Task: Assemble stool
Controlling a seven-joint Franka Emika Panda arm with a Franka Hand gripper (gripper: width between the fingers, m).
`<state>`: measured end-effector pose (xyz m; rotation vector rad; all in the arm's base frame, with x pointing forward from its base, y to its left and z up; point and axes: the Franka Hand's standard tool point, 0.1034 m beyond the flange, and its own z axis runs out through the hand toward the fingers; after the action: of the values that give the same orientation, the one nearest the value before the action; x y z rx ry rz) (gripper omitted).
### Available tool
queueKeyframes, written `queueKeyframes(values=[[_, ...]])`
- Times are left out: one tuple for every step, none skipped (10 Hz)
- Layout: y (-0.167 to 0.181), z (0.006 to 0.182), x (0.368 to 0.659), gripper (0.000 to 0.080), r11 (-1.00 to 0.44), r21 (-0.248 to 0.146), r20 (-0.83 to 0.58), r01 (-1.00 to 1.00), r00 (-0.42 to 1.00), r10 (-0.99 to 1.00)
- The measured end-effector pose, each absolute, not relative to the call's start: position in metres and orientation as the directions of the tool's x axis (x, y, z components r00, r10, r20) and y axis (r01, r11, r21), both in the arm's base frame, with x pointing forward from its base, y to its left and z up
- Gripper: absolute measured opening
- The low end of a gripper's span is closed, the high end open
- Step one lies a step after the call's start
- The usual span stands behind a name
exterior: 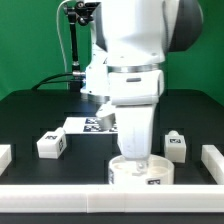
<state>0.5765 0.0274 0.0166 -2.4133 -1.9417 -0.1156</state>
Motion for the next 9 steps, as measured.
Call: queueKeyframes(values=[[0.039, 0.017, 0.58, 0.032, -0.246, 0.015, 0.087, 0.969, 0.244, 0.966], [0.052, 0.017, 0.585, 0.0321, -0.269, 0.018, 0.091, 0.963, 0.266, 0.96], [0.064, 0.017, 0.589, 0.0321, -0.291, 0.02, 0.095, 0.956, 0.288, 0.953], [0.073, 0.017, 0.59, 0.0321, -0.314, 0.017, 0.097, 0.949, 0.311, 0.946], [0.081, 0.017, 0.591, 0.0321, -0.328, 0.012, 0.097, 0.945, 0.325, 0.941], [0.087, 0.017, 0.591, 0.0321, -0.335, 0.005, 0.095, 0.942, 0.333, 0.938], [0.091, 0.017, 0.592, 0.0321, -0.344, 0.0, 0.094, 0.939, 0.343, 0.935], [0.091, 0.017, 0.592, 0.0321, -0.346, -0.008, 0.091, 0.938, 0.345, 0.934], [0.091, 0.017, 0.592, 0.0321, -0.349, -0.011, 0.089, 0.937, 0.349, 0.933]])
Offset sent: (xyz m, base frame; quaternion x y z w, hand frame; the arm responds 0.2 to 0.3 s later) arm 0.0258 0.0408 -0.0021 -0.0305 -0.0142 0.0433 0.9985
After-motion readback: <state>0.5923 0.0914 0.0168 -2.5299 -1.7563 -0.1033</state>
